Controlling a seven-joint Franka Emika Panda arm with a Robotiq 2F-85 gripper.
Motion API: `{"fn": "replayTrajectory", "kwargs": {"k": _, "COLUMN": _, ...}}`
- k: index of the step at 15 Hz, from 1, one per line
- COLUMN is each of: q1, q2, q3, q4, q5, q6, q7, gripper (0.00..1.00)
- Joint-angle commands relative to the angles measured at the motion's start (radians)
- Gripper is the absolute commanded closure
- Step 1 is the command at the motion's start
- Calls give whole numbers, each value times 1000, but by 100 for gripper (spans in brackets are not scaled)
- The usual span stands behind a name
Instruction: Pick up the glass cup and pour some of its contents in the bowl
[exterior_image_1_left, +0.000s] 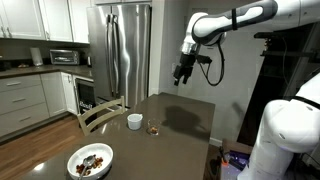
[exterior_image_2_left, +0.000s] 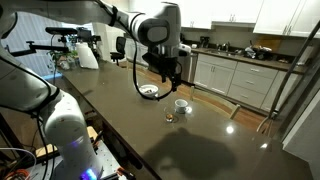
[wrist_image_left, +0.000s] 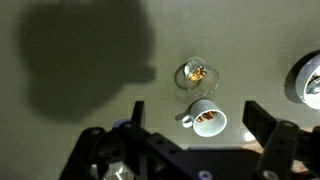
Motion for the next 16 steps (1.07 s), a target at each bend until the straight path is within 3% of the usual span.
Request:
{"fn": "replayTrajectory", "kwargs": {"k": 1, "q1": -20, "q2": 149, "q3": 28, "q4": 100, "q5": 38, "q6": 16, "q7": 116, "gripper": 0}}
{"fn": "replayTrajectory", "kwargs": {"k": 9, "q1": -35, "q2": 395, "q3": 22, "q4": 250, "q5": 140, "q6": -28, "q7": 395, "gripper": 0}}
{"fn": "replayTrajectory", "kwargs": {"k": 16, "q1": -103, "q2": 526, "q3": -45, "q4": 333, "q5": 423, "q6": -184, "q7": 374, "gripper": 0}}
